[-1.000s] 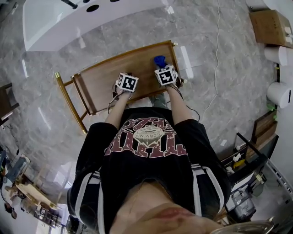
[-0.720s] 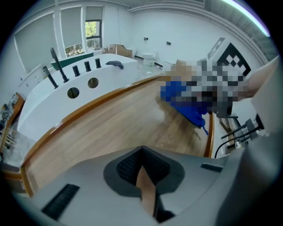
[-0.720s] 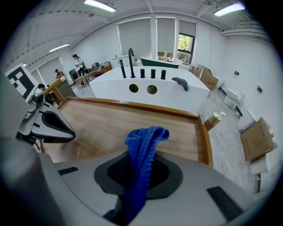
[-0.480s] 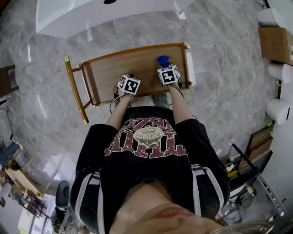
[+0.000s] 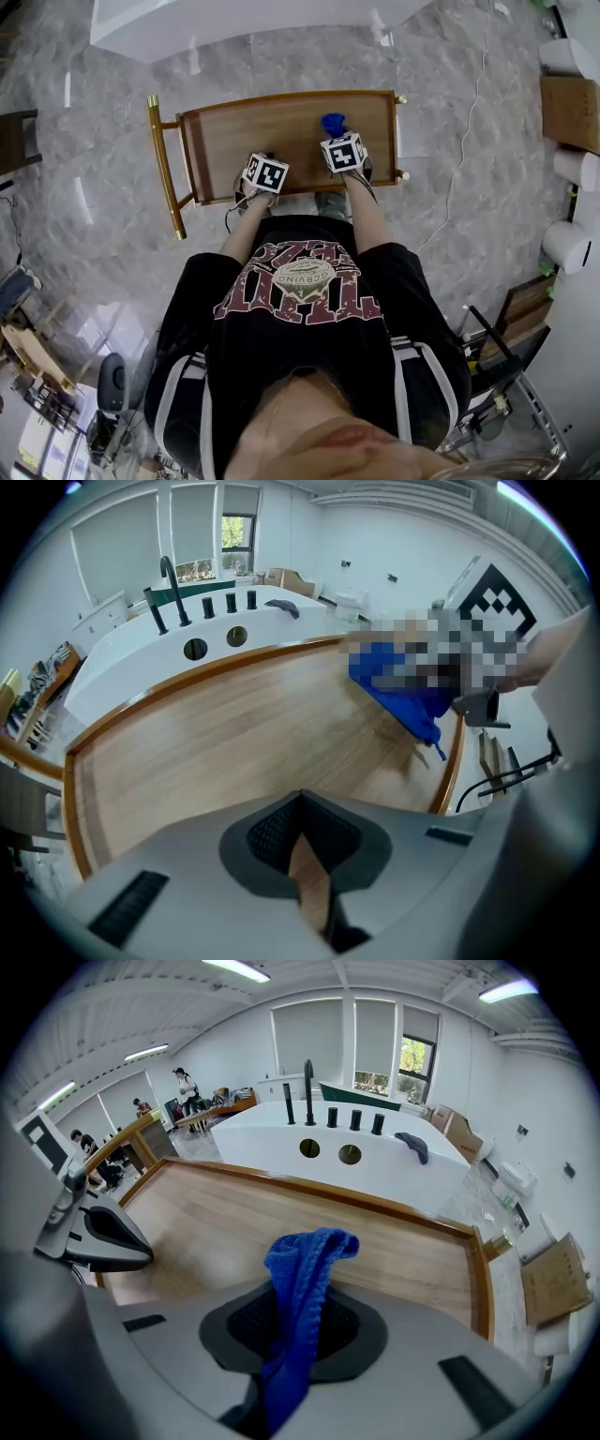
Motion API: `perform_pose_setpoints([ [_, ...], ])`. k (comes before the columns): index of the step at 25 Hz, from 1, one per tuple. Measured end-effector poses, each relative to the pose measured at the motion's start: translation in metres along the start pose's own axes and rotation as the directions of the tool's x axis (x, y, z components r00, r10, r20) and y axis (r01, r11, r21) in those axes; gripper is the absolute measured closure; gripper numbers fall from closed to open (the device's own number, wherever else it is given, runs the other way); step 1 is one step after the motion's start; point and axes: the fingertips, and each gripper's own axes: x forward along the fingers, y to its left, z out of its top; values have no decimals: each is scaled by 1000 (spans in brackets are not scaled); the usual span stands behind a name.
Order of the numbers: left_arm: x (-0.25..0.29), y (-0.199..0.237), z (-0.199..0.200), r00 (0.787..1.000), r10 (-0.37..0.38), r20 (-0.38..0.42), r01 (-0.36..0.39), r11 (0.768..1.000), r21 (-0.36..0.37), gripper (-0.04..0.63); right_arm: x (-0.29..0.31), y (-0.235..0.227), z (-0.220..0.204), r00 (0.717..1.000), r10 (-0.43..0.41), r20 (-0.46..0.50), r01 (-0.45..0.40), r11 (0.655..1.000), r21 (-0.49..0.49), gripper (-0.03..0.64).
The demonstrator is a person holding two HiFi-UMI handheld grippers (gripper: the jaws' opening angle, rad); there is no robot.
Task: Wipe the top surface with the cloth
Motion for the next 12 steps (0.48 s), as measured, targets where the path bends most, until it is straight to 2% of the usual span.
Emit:
perform_pose_setpoints([
  [12,-24,19,-35,1000,23,-7,-24,996,-82,546,-1,44,15,999,44,-1,-44,997,-62,552],
])
